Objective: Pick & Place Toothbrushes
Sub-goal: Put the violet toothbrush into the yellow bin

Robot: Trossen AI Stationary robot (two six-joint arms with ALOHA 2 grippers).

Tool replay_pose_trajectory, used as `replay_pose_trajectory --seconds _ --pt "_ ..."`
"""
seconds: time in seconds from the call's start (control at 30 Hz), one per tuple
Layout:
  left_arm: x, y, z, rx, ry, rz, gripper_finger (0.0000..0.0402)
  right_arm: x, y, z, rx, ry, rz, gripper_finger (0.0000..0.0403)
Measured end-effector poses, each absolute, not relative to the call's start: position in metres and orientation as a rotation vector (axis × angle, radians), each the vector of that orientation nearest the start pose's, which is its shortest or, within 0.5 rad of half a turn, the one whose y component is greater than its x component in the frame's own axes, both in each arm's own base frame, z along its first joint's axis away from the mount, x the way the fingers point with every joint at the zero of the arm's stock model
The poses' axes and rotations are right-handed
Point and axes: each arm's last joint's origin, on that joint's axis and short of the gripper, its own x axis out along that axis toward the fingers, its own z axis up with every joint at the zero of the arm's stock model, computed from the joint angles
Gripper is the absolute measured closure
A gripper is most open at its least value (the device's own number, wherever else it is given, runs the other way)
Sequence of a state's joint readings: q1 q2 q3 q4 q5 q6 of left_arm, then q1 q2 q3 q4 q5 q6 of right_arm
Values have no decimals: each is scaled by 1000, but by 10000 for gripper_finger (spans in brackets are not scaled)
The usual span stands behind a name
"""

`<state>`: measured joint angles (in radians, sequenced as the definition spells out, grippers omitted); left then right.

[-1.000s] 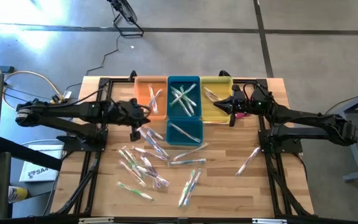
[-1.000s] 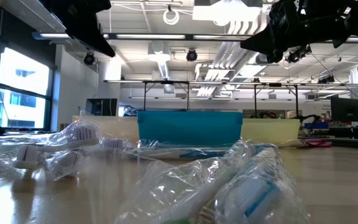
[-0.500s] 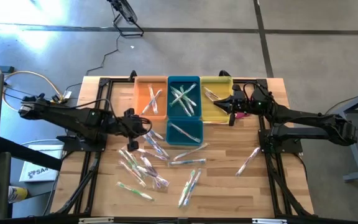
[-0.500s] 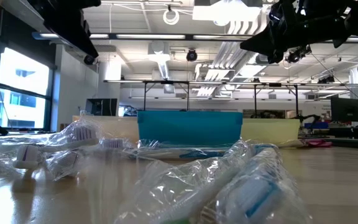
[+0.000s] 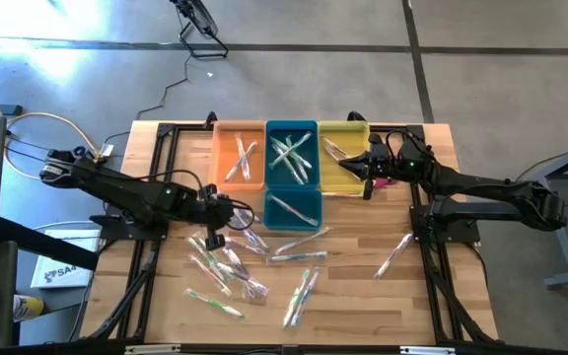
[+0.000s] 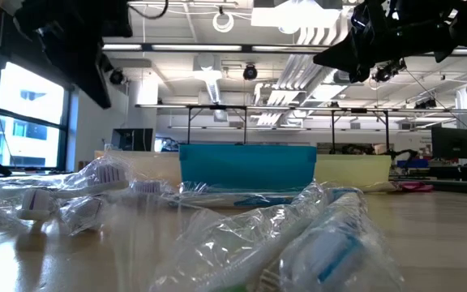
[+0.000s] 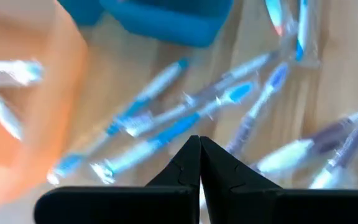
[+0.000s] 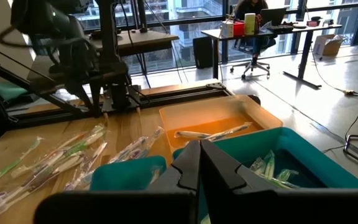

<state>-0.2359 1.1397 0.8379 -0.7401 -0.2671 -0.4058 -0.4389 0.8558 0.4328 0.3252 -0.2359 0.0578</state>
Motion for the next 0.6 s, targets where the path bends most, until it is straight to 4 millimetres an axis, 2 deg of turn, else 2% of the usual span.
replay_pose_trajectory --seconds 0.3,0.6 --pt "213 -45 232 -168 1073 209 394 175 -75 244 100 122 -204 399" --pt "215 -46 226 -135 1116 189 300 175 -75 244 94 124 -206 399"
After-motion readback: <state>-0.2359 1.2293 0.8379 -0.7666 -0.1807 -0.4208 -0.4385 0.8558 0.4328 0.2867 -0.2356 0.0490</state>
